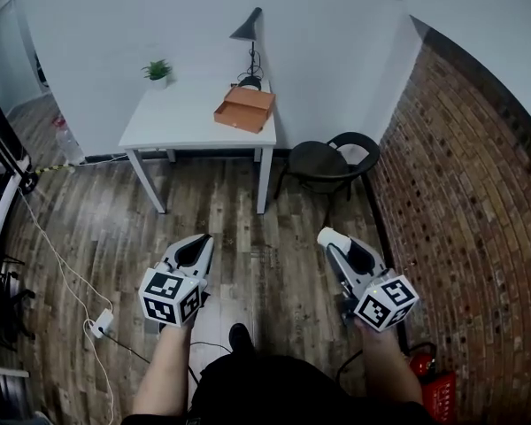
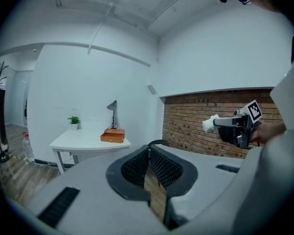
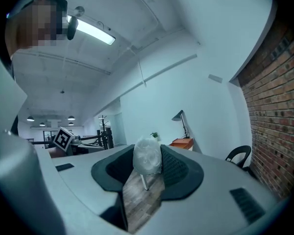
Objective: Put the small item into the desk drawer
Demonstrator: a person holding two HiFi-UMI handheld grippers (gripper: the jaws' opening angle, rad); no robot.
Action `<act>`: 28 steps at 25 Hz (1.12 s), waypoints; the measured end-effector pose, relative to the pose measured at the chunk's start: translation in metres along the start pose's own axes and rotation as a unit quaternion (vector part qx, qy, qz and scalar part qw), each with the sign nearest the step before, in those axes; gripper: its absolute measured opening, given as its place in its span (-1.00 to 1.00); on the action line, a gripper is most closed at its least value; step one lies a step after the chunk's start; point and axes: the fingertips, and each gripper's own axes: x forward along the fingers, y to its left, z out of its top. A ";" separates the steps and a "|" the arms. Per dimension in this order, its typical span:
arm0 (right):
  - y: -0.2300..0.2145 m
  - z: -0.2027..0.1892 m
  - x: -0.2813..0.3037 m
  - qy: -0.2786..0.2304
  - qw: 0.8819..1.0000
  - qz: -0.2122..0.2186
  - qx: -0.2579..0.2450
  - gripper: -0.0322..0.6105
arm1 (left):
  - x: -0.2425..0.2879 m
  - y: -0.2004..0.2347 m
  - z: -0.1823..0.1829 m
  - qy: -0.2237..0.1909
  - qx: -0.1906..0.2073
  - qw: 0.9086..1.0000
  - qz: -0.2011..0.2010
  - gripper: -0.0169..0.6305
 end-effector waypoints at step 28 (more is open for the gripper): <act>-0.046 0.009 0.224 0.012 0.999 0.025 0.026 -0.41 | 0.107 0.165 0.017 0.026 -0.015 1.000 0.004 -0.89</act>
